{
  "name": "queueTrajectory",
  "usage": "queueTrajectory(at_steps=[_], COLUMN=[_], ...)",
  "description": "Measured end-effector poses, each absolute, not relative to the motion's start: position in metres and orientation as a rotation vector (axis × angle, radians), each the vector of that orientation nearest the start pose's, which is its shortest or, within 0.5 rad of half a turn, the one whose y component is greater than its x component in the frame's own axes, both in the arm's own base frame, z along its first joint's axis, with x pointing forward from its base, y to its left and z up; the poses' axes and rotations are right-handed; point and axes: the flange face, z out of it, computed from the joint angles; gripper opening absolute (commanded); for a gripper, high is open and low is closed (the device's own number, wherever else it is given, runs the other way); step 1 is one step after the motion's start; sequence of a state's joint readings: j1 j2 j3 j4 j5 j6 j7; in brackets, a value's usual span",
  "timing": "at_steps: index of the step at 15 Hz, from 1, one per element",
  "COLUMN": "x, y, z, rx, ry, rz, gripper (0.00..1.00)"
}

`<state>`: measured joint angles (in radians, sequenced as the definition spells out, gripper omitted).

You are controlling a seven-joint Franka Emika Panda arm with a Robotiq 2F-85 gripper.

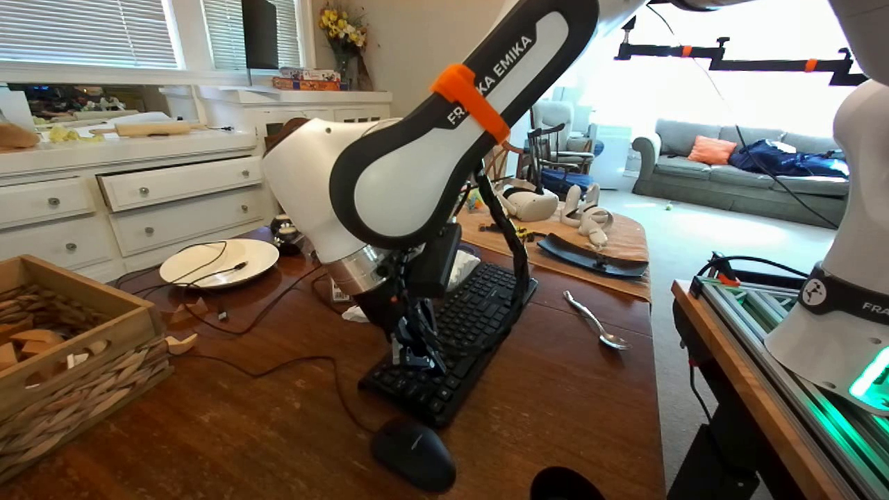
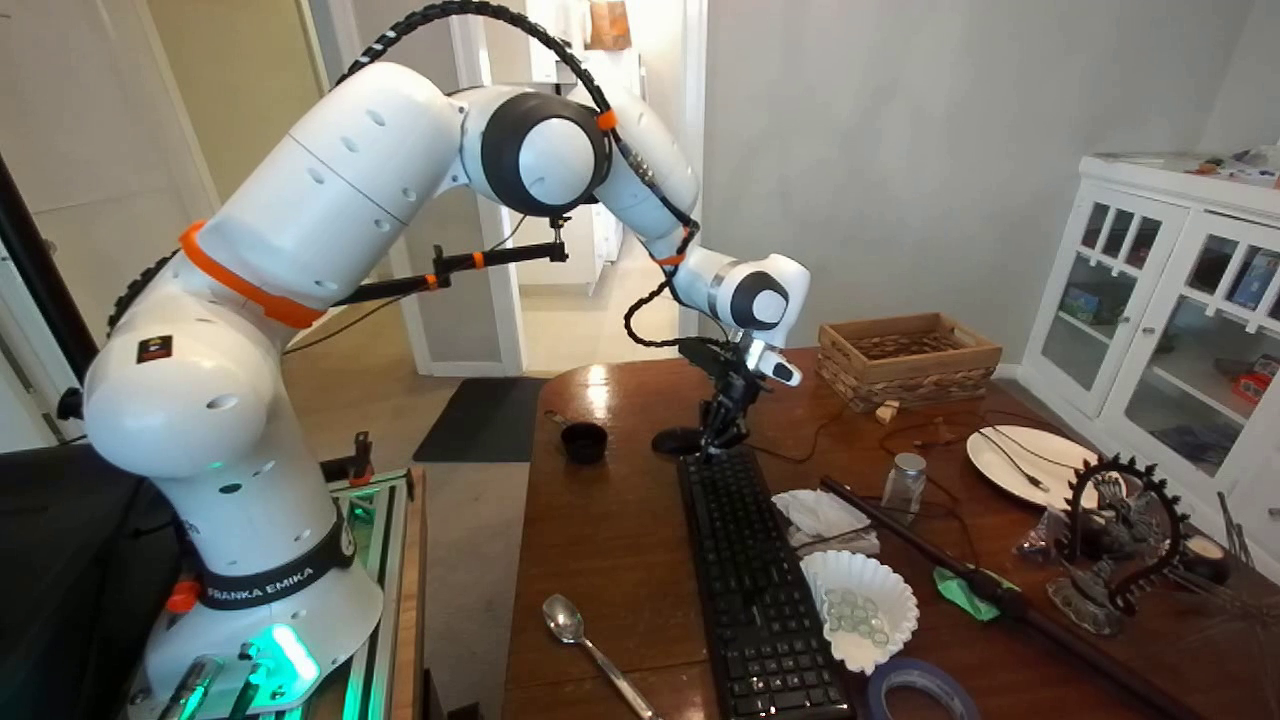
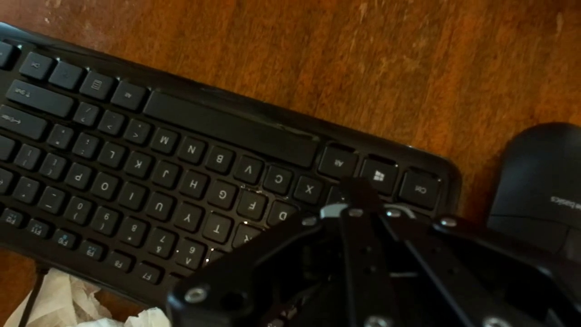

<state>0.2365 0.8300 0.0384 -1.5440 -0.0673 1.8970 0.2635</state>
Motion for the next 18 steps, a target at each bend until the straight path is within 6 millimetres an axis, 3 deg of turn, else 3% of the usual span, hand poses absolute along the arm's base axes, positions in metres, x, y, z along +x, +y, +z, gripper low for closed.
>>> queueTrajectory(at_steps=[18], x=[0.6188], y=[0.1595], z=[0.1257], rx=[-3.204], ry=[-0.042], rz=[0.794], gripper=[0.0])
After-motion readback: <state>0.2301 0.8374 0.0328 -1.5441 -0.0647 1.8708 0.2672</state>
